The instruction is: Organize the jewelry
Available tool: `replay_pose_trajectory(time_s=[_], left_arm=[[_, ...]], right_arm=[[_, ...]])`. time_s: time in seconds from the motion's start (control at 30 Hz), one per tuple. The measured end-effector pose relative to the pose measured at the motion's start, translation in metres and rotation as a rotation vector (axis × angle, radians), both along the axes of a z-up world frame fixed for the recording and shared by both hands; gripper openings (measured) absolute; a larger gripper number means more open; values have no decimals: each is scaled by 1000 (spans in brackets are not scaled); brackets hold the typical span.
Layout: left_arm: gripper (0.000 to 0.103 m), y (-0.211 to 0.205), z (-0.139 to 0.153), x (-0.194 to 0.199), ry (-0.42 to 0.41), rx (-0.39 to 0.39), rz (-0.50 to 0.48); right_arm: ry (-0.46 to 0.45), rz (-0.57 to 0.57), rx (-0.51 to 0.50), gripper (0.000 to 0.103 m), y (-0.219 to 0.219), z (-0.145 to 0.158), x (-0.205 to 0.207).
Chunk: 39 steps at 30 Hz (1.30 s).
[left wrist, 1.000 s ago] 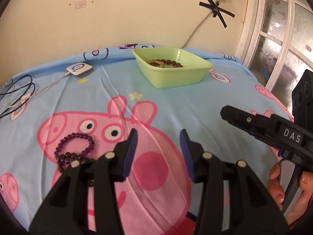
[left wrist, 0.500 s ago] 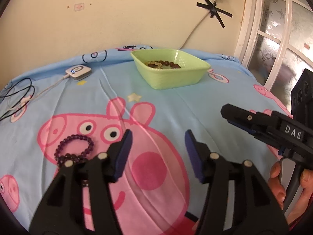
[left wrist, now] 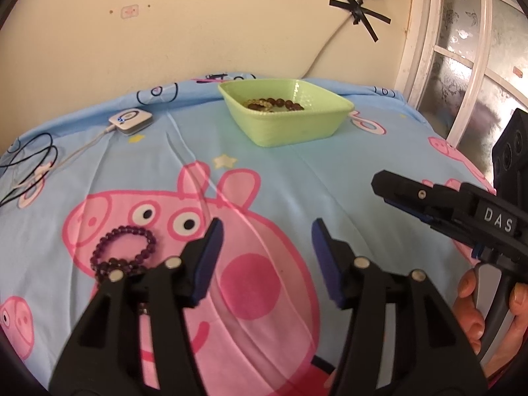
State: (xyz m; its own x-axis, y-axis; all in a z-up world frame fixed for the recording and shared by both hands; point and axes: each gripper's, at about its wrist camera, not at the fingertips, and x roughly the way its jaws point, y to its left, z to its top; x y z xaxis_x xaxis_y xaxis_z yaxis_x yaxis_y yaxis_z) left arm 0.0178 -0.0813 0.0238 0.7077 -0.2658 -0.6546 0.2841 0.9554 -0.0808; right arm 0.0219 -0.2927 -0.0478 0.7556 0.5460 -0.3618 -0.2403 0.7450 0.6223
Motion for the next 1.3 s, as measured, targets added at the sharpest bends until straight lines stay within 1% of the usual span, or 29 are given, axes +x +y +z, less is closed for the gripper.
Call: replay_pose_trajectory(time_s=[1.13,1.2,1.23,1.3], left_arm=[[54,-1,-1,1,5,-4,1],[57,-1,-1,1,5,-3,0],[60,-2,-1,0,2,-4,1],[61,-2,-1,-2,-3,-5,-1]], right_arm=[[4,3,-1,24,0,1,0],[4,2,-1,24,0,1,0],[4,2,-1,24,0,1,-1],[4,2,-1,24,0,1,0]])
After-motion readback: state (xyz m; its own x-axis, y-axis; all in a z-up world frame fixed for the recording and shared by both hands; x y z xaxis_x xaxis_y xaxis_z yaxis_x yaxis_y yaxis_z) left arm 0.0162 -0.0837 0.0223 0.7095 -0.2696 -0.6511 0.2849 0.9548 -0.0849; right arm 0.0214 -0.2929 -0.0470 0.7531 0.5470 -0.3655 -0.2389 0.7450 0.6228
